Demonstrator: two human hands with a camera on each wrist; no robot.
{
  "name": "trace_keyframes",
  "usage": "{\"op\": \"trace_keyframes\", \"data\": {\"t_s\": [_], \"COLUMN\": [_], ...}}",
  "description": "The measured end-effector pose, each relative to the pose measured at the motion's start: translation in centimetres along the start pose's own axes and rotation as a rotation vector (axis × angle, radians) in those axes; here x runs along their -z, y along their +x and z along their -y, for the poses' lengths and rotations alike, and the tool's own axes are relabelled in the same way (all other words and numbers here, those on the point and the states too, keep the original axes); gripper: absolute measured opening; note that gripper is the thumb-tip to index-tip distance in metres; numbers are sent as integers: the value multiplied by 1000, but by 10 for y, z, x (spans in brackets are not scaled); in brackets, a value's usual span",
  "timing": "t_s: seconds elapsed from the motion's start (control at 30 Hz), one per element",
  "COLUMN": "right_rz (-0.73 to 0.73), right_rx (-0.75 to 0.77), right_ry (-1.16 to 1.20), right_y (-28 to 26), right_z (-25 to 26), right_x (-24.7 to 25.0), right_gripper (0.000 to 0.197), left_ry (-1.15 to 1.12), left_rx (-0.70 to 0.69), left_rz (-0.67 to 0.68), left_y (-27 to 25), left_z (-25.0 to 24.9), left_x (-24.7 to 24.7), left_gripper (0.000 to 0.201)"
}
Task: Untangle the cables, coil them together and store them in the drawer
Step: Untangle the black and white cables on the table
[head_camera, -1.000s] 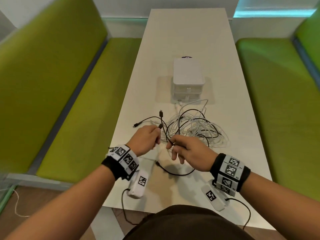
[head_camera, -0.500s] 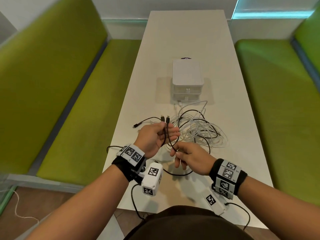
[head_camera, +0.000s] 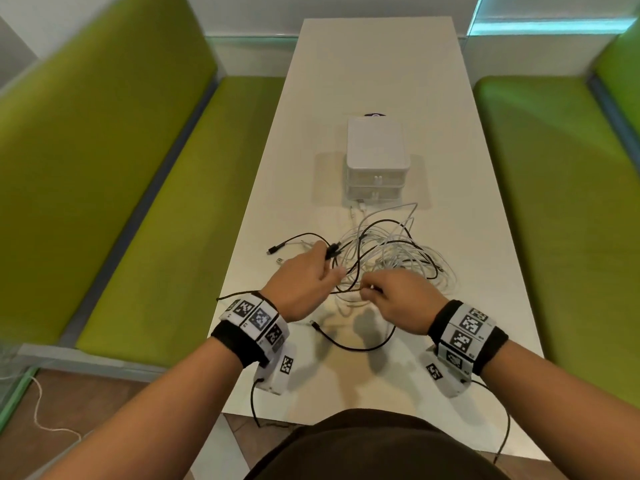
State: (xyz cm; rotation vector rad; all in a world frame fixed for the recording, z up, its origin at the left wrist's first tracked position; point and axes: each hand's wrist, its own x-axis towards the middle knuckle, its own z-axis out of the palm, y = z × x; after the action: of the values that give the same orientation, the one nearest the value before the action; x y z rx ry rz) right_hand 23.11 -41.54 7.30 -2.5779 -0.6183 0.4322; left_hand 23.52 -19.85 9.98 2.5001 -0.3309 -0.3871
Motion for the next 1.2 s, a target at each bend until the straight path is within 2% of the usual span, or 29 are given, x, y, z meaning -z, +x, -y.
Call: {"op": "trace_keyframes", "data": {"t_s": [0.1,0.17,0.23,0.33,0.37,0.43,0.47,0.5,0.57,0.63,0.67,0.77,0.87,0.97,1.03,1.1,1.2], "right_rz": [-104,-164,-176,-68,-23,0,-3,-10,1,31,15,-150,-218,-70,81,154,39], "right_rx": [37,38,-27,-106,-121,-137,-138,-127,-81,-20,14,69,-18,-173,-230,-237,-199], "right_ry": [74,139,167,-115,-211,-224,-172,-102,-7,6,20,163,253,104,-61,-110,43], "right_y": [4,6,7,7,6,7,9,10,14,17,17,18,18,15,12,11,11], "right_z": [0,4,3,-4,-6,-10,-12,-13,-13,-5,-1,12,9,-5,-10,-9,-4], "right_x": [9,9,12,18,19,20,21,21,21,23,23,24,27,28,28,31,40], "right_gripper": [18,21,31,34,30,22,20,18,18,19,18,17,20,57,52,38,23], "left_ry": [-3,-96,-268,-361,-305,-3,170,269,259,222,210,-6,-269,-302,-330,-192,228], "left_rx": [-103,-92,1,220,287,386,371,267,-49,-241,-246,-98,-21,-25,5,91,201], "left_rz": [111,50,-86,-179,-175,-169,-207,-269,-330,-241,-174,-100,-103,-226,-282,-223,-102], "left_y": [-3,-2,0,-2,-3,-5,-6,-7,-10,-10,-8,-1,0,0,3,4,4], "left_z": [3,7,22,54,62,68,66,62,47,27,15,-8,-14,-3,9,21,41], "left_x": [-14,-16,-7,7,9,11,11,9,5,-4,-9,-22,-21,-4,6,8,-2], "left_gripper": [27,26,26,33,31,22,21,20,17,23,23,17,5,22,28,33,31]}}
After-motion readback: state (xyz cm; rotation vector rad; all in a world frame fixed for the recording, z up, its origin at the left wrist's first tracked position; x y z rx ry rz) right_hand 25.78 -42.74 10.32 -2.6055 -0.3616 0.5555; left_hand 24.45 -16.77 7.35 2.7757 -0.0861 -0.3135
